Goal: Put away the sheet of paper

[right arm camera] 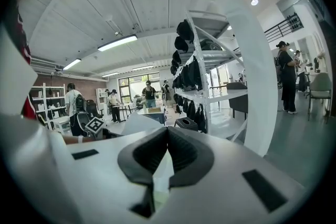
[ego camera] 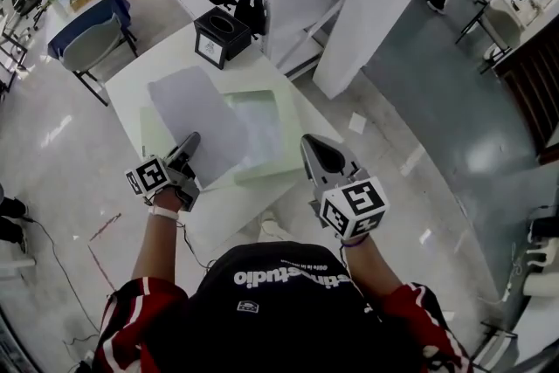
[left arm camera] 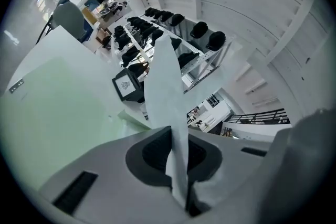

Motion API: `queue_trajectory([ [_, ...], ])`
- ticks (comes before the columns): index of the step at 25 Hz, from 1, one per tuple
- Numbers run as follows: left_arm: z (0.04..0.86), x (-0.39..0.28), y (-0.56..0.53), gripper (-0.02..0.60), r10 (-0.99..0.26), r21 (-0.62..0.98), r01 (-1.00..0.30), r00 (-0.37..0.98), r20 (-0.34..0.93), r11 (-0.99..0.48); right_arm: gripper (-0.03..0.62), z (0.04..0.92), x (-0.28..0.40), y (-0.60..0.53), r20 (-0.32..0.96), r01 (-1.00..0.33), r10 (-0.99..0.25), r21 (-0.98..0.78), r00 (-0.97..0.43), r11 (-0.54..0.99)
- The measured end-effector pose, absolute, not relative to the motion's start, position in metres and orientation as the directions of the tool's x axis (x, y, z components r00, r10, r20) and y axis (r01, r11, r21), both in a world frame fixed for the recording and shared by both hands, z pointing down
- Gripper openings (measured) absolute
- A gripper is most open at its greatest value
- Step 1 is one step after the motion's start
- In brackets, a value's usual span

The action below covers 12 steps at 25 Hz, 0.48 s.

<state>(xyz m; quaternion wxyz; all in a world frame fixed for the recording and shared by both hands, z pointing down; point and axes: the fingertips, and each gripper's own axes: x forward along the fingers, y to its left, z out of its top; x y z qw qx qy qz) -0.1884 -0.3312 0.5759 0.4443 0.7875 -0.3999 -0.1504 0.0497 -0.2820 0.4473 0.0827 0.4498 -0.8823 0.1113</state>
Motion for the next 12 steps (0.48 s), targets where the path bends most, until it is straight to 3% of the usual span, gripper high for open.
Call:
queue_trajectory([
  [12,0.633,-0.188,-0.346,0.005,-0.766,0.854,-0.487,0.615,0.186,-0.184,0.003,0.460,0.062,-0.293,0.280,-0.811,-0.764,-0.120,-0.580,0.572],
])
